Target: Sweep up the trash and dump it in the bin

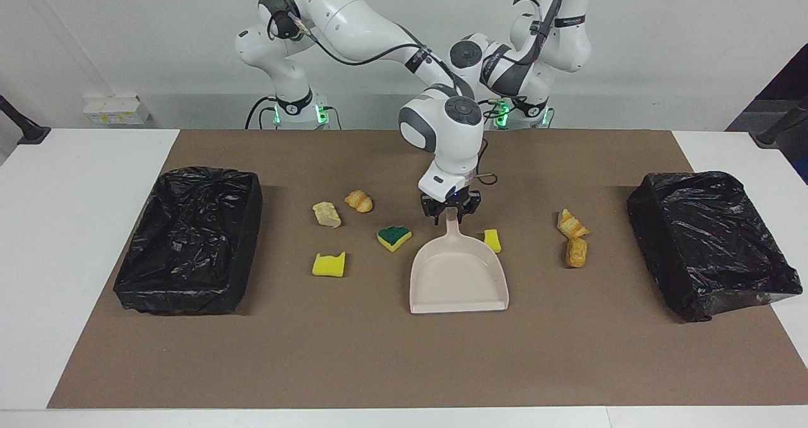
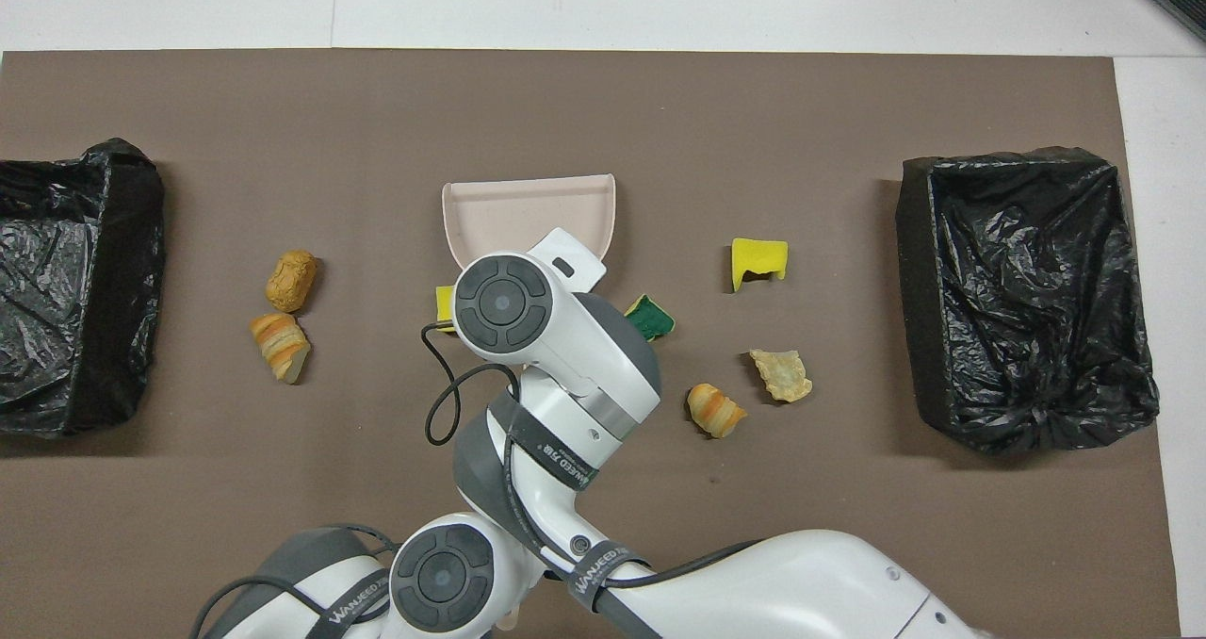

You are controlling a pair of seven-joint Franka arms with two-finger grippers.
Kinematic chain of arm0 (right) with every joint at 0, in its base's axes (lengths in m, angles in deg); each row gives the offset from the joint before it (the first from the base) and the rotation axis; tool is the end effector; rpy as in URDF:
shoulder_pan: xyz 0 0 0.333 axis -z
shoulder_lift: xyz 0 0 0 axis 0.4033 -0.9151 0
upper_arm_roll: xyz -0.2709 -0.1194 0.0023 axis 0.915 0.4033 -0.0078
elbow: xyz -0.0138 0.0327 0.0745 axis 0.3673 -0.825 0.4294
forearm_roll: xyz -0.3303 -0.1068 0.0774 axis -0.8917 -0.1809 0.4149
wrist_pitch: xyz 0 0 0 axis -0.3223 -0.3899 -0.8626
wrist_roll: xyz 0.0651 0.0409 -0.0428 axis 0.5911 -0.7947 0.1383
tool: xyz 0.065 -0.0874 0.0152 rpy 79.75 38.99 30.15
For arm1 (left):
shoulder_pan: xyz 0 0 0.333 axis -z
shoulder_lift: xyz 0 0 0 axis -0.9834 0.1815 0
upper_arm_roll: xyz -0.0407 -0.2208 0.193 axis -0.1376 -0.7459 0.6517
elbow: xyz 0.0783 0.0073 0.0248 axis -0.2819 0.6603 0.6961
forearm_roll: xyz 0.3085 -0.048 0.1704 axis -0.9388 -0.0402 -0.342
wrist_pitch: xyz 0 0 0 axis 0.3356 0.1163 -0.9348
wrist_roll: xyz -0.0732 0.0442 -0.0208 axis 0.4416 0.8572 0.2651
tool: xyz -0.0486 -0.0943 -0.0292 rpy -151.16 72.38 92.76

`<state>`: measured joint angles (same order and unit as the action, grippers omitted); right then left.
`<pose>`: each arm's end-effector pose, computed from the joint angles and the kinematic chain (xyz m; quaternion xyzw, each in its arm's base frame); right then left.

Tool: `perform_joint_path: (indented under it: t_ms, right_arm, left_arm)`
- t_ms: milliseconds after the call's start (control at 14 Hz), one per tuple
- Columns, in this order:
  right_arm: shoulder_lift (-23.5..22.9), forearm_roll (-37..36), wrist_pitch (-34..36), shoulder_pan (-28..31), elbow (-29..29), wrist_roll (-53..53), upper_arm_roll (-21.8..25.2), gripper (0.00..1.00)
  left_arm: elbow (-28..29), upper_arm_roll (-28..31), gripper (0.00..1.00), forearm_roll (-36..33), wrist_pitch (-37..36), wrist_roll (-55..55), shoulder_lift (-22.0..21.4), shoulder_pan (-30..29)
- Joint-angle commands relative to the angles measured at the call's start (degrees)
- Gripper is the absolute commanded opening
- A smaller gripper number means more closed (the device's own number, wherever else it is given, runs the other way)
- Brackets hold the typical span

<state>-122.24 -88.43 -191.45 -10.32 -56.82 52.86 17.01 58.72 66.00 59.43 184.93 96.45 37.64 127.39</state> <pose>0.5113 0.4358 0.3576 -0.9988 -0.0175 -0.0442 0.0099 0.2643 -0.3082 0.3441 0.9908 -0.1013 -0.0857 0.0264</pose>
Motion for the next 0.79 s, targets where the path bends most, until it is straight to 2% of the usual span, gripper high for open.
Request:
perform_joint_path:
  t_ms: [0, 215, 502, 717]
  right_arm:
    - [2.7, -0.8, -0.4, 0.0, -1.5, -1.8, -0.5, 0.0]
    - [6.1, 0.0, 0.8, 2.8, -1.7, -12.4, -0.5, 0.0]
    - [10.5, 0.8, 6.5, 8.0, -1.7, -34.6, -0.6, 0.0]
    - [12.3, 0.8, 10.7, 11.0, -1.7, -50.9, -0.6, 0.0]
  left_arm:
    - [0.0, 0.4, 0.0, -2.2, -3.1, -0.3, -0.8, -2.0]
    - [0.2, 0.5, 0.0, -4.2, -4.0, -0.4, -1.1, -4.0]
    - [1.6, 0.4, 0.0, -6.1, -8.0, -0.7, -6.0, -6.8]
    - [2.1, 0.4, 0.0, -8.0, -10.1, -0.8, -7.0, -7.6]
